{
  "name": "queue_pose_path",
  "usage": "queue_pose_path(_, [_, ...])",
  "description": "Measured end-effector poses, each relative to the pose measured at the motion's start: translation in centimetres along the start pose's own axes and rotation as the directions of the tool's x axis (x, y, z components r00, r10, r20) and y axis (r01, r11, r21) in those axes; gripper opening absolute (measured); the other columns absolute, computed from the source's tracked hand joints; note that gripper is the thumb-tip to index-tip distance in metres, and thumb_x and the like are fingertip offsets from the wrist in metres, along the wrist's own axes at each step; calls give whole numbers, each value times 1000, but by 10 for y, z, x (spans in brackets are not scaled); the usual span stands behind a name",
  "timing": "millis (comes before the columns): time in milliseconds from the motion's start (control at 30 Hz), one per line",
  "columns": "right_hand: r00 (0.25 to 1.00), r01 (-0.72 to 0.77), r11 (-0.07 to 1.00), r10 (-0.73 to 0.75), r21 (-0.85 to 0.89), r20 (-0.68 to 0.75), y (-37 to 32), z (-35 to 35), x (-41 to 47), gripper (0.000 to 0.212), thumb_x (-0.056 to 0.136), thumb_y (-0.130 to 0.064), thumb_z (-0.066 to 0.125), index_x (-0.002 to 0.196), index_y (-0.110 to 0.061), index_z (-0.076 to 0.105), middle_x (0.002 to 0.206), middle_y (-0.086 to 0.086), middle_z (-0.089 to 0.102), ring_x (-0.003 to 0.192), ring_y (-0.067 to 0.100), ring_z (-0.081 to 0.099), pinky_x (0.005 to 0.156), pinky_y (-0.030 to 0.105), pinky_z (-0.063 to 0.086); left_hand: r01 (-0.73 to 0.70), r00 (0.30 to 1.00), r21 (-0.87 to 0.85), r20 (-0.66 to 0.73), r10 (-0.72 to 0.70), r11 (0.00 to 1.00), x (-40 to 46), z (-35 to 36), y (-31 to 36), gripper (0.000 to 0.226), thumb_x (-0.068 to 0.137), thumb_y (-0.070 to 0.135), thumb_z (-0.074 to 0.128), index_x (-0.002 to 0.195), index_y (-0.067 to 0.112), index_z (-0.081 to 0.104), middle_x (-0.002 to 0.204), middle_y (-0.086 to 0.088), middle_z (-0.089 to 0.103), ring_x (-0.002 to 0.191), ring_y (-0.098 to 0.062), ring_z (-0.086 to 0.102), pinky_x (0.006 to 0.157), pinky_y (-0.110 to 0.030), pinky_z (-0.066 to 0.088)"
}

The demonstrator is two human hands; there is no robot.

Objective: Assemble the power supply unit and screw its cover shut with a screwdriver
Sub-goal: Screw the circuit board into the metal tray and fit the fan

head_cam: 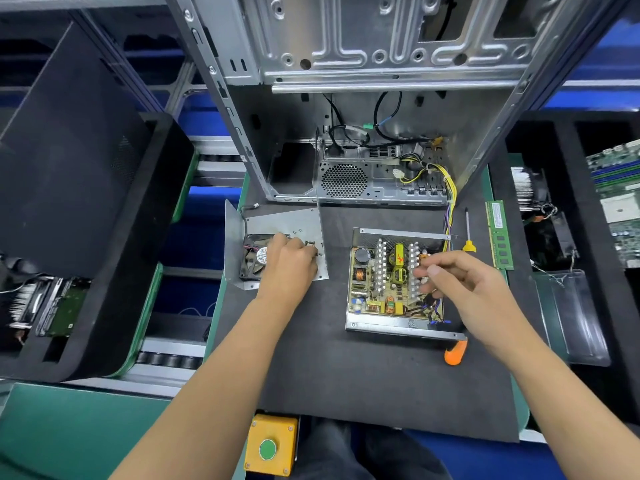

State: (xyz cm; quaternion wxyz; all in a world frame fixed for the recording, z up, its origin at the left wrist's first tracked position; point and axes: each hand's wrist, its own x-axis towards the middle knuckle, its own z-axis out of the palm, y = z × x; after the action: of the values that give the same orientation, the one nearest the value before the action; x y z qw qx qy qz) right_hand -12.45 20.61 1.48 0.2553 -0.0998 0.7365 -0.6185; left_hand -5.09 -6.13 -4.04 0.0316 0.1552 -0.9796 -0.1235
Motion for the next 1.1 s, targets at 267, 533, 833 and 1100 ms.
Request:
queue_pose_path(267, [1000, 2, 999, -2, -41, 0, 2, -2, -2, 14, 97, -7, 58, 99, -14, 69, 95, 2, 76, 78, 16, 70, 69, 14, 51, 18, 989, 61, 144, -26, 998, 9, 2, 1, 26, 99, 12, 46, 100, 7, 72, 92, -10, 66, 97, -30, 46, 84, -36, 36])
queue_pose_path(533, [1000, 17, 1000, -16, -22, 9, 1, 0, -3, 13, 97, -7, 58, 99, -14, 69, 94, 3, 76, 77, 15, 70, 69, 14, 51, 35, 998, -7, 46, -35, 999, 7, 2, 6, 12, 88, -9, 55, 84, -2, 64, 82, -19, 64, 82, -30, 43, 72, -37, 32])
queue_pose_path(833, [999, 39, 998, -39, -40, -4, 2, -4, -4, 15, 98, -7, 58, 99, -15, 69, 95, 1, 76, 79, 17, 71, 70, 15, 52, -58, 998, -55, 13, 58, 997, 2, -7, 2, 16, 75, -10, 71, 63, -3, 63, 58, -18, 55, 63, -35, 49, 63, -42, 43])
queue_pose_path(1100, [985, 130, 869, -59, -478, 160, -3, -8, -22, 33, 64, -52, 82, 91, -41, 68, 92, -21, 65, 97, 8, 55, 86, 19, 43, -144, 983, -231, -149, 111, 962, -57, 1, -2, 17, 70, -11, 78, 72, 5, 70, 65, -4, 61, 65, -28, 50, 67, -29, 40])
